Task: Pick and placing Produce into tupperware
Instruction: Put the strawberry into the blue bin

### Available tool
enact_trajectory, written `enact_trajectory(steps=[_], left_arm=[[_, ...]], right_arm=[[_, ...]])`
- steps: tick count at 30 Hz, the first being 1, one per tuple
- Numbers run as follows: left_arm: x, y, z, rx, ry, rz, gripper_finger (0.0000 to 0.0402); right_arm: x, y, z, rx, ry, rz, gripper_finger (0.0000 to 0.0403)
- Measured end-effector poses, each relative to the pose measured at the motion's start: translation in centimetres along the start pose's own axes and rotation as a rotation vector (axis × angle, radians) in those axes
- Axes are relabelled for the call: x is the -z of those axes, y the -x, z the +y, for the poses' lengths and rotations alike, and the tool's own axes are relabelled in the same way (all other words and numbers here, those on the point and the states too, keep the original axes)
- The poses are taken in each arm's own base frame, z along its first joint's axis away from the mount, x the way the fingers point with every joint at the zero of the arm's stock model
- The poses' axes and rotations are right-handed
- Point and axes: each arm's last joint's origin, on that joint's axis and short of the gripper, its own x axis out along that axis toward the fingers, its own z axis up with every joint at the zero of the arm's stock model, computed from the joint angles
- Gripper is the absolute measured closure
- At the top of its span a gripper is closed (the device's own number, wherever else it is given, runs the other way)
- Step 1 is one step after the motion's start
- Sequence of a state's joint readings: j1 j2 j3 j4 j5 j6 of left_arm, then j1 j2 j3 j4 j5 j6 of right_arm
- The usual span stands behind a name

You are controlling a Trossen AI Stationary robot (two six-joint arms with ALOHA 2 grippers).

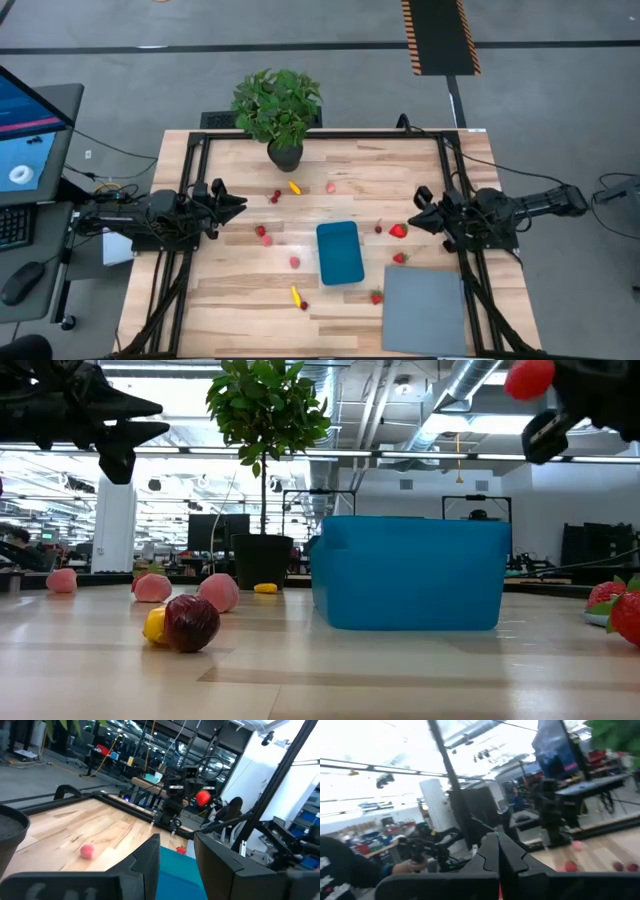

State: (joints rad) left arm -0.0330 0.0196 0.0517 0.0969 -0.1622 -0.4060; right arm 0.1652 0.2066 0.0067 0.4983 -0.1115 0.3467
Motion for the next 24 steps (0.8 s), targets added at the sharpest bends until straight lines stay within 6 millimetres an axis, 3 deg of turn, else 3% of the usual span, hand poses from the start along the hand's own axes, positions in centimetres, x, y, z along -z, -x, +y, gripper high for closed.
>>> enact_trajectory(steps=[12, 24], left_arm=[[0.0, 0.0, 0.0, -0.005, 0.017, -0.001, 0.0292], [0.0, 0.0, 0.1, -0.023, 0.014, -0.007, 0.0292]], right_arm=[[-2.2, 0.7, 3.1, -0.452, 0.060, -0.205, 0.0391], [-3.4, 1.4, 4.2, -0.555, 0.266, -0.404, 0.0393]])
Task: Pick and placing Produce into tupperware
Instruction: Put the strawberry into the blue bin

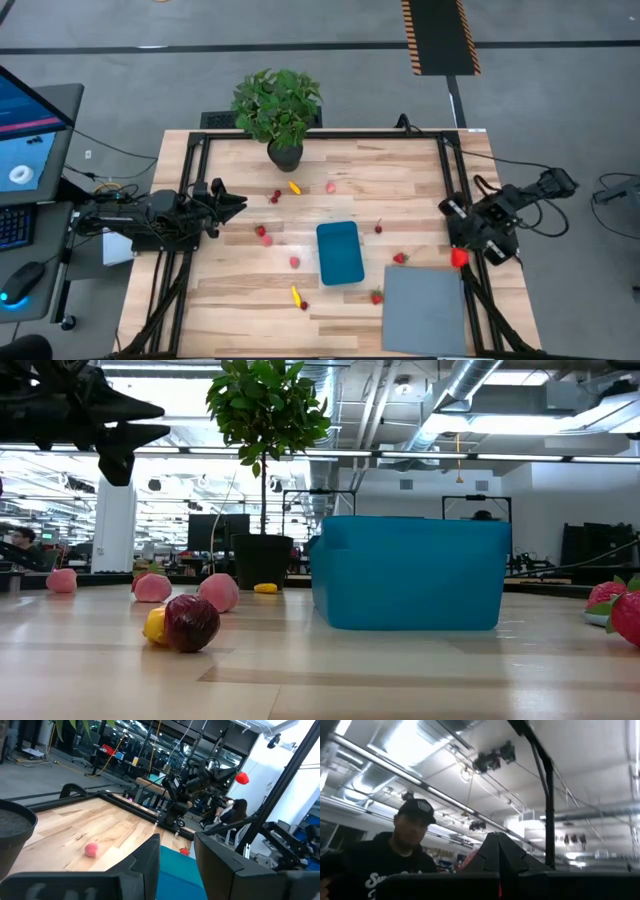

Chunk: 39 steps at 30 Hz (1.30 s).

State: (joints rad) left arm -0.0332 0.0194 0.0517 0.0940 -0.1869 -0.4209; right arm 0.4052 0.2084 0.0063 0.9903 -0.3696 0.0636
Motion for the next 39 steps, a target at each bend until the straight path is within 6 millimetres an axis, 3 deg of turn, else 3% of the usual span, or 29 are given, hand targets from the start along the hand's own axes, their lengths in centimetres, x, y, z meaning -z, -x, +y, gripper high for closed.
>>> enact_trajectory(steps=[9, 15, 24, 39], left_arm=[[0.0, 0.0, 0.1, -0.032, -0.008, -0.005, 0.0292], [0.0, 0.0, 0.1, -0.037, -0.008, -0.007, 0.0292], [0.3, 0.0, 0.2, -0.049, -0.013, 0.014, 0.0292], [0.4, 0.0, 0.4, -0.078, -0.017, 0.018, 0.0292]], right_arm=[[-0.9, 0.1, -0.4, 0.145, 0.178, -0.086, 0.0393], [-1.3, 0.3, -0.9, 0.379, 0.310, -0.097, 0.0393], [0.2, -0.1, -2.6, 0.718, 0.336, 0.262, 0.0393], [2.0, -2.5, -4.9, 0.777, 0.242, 0.607, 0.0393]])
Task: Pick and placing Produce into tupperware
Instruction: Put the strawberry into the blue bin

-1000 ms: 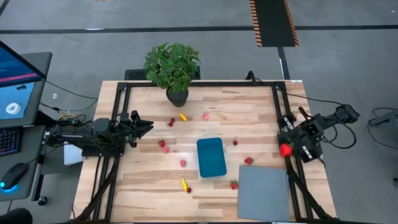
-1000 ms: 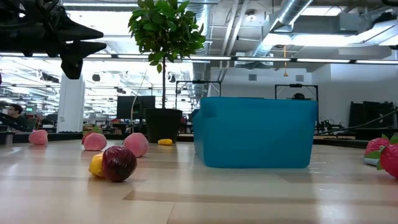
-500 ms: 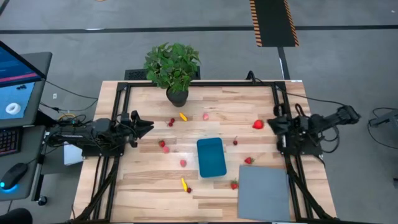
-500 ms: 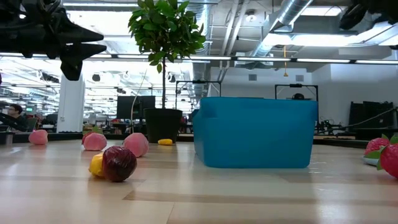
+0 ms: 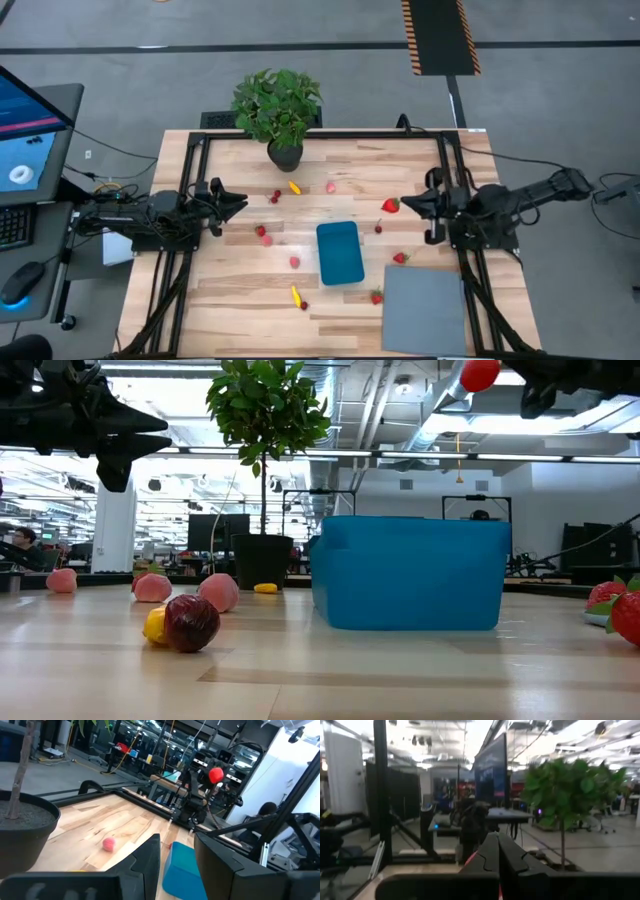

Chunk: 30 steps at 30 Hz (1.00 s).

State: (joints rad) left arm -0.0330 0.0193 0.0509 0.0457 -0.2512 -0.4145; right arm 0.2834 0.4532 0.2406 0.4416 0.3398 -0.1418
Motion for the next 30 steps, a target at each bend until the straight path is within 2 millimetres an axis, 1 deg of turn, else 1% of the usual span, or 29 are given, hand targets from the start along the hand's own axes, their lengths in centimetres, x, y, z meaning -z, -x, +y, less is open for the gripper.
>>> enact_trajectory(steps=[4, 9, 12, 19, 22, 25, 30], left_arm=[[0.1, 0.0, 0.0, -0.004, -0.002, 0.008, 0.0292], [0.1, 0.0, 0.1, -0.007, -0.003, 0.009, 0.0292], [0.1, 0.0, 0.1, -0.013, -0.003, 0.007, 0.0292], [0.1, 0.0, 0.1, -0.014, 0.006, 0.006, 0.0292], [0.1, 0.0, 0.1, -0.013, 0.007, 0.007, 0.0292], [0.1, 0.0, 0.1, -0.012, 0.011, 0.008, 0.0292], [0.1, 0.0, 0.1, -0.013, 0.011, 0.012, 0.0292]], right_arm=[[0.0, -1.6, 0.5, -0.013, 0.003, 0.111, 0.0393], [-0.6, -4.3, 1.4, -0.081, -0.003, 0.216, 0.0393], [-0.8, -6.2, 1.7, -0.129, -0.024, 0.284, 0.0393], [-0.3, -10.8, 2.7, -0.314, -0.101, 0.401, 0.0393], [0.7, -12.7, 2.9, -0.349, -0.115, 0.515, 0.0393], [2.2, -14.2, 3.3, -0.353, -0.109, 0.632, 0.0393], [4.6, -16.1, 4.1, -0.423, -0.131, 0.733, 0.0393]])
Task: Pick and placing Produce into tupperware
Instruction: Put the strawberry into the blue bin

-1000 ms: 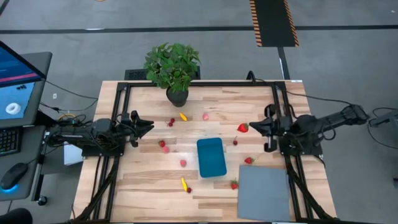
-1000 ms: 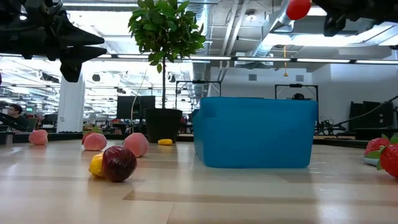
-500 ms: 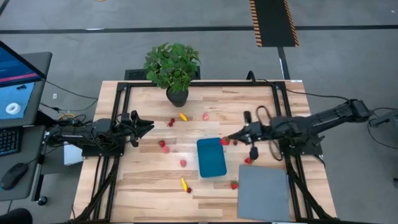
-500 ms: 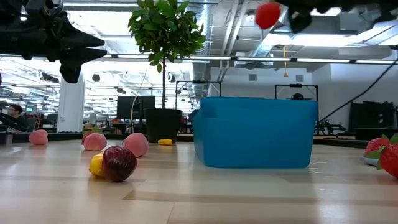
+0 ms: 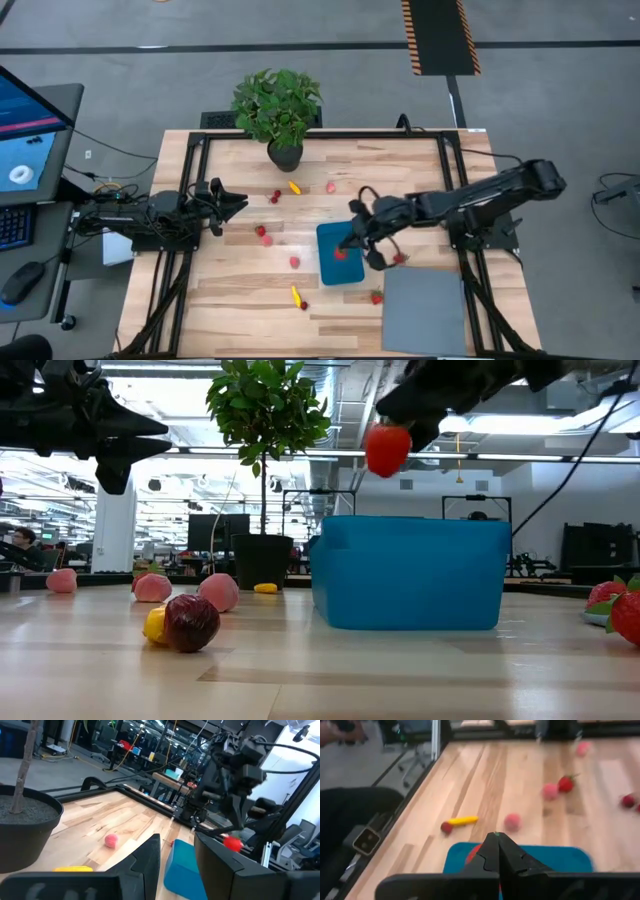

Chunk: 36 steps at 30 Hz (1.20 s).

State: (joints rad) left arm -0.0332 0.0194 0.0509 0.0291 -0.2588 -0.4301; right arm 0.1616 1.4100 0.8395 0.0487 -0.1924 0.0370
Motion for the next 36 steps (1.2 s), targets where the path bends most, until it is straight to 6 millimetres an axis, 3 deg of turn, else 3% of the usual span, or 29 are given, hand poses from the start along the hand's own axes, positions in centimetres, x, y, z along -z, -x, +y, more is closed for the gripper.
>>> enact_trajectory(steps=[11, 16, 28, 36], left_arm=[[0.4, 0.0, 0.2, -0.017, 0.026, 0.037, 0.0292], [0.4, 0.0, 0.2, -0.016, 0.026, 0.037, 0.0292], [0.4, 0.0, 0.2, -0.017, 0.027, 0.036, 0.0292], [0.4, 0.0, 0.2, -0.016, 0.027, 0.036, 0.0292]], right_arm=[[2.8, -5.2, -1.0, -0.037, -0.057, 0.178, 0.0393], [3.5, -6.6, -1.5, -0.029, -0.078, 0.230, 0.0393], [4.4, -8.1, -2.2, -0.017, -0.083, 0.315, 0.0390], [4.3, -8.1, -2.4, -0.016, -0.066, 0.296, 0.0340]])
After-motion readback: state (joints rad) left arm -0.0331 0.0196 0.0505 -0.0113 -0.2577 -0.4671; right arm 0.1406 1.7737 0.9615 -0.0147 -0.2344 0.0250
